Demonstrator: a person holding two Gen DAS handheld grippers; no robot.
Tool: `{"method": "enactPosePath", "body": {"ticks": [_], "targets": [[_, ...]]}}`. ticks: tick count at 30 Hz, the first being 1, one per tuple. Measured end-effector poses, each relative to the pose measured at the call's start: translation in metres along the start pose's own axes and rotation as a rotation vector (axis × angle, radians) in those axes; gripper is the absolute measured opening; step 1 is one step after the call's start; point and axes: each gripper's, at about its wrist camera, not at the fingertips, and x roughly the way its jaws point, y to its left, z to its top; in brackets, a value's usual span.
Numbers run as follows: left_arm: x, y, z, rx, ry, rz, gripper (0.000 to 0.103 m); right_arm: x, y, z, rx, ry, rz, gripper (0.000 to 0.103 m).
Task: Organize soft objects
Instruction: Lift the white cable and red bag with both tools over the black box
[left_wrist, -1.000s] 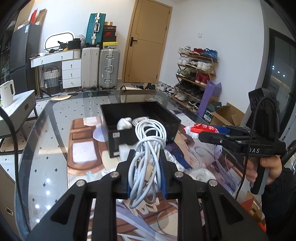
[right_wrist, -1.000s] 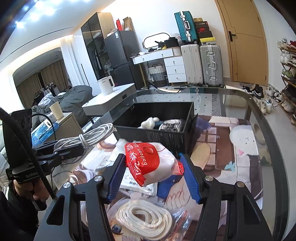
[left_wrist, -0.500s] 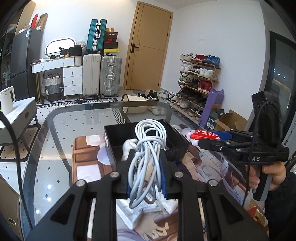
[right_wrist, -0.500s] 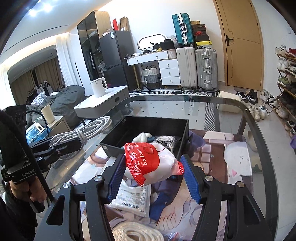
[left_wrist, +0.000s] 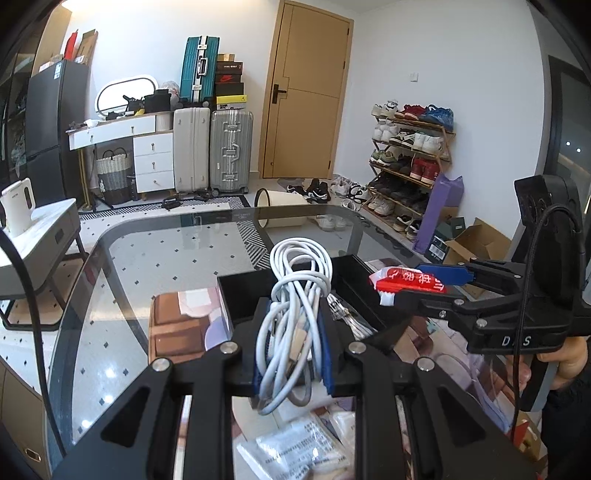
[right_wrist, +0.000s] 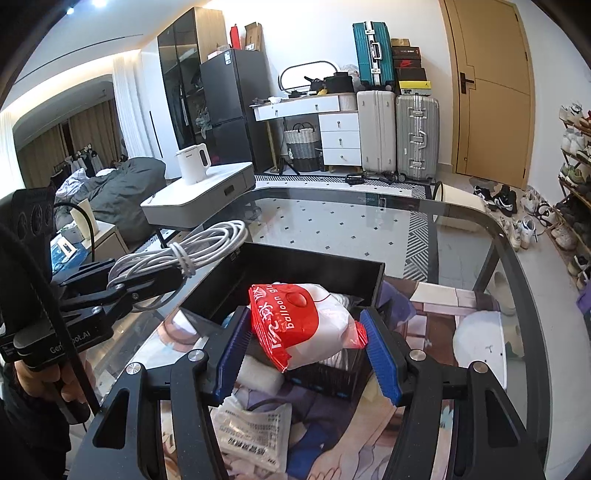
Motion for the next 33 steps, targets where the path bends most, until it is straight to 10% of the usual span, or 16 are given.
{"method": "enactPosePath", "body": {"ticks": [33], "targets": [[0.081,0.004,0.002,0.050,0.122,-0.005,0.021,0.077,-0.008,0.012,-0.129,0.113,-0.026,0.061]]}}
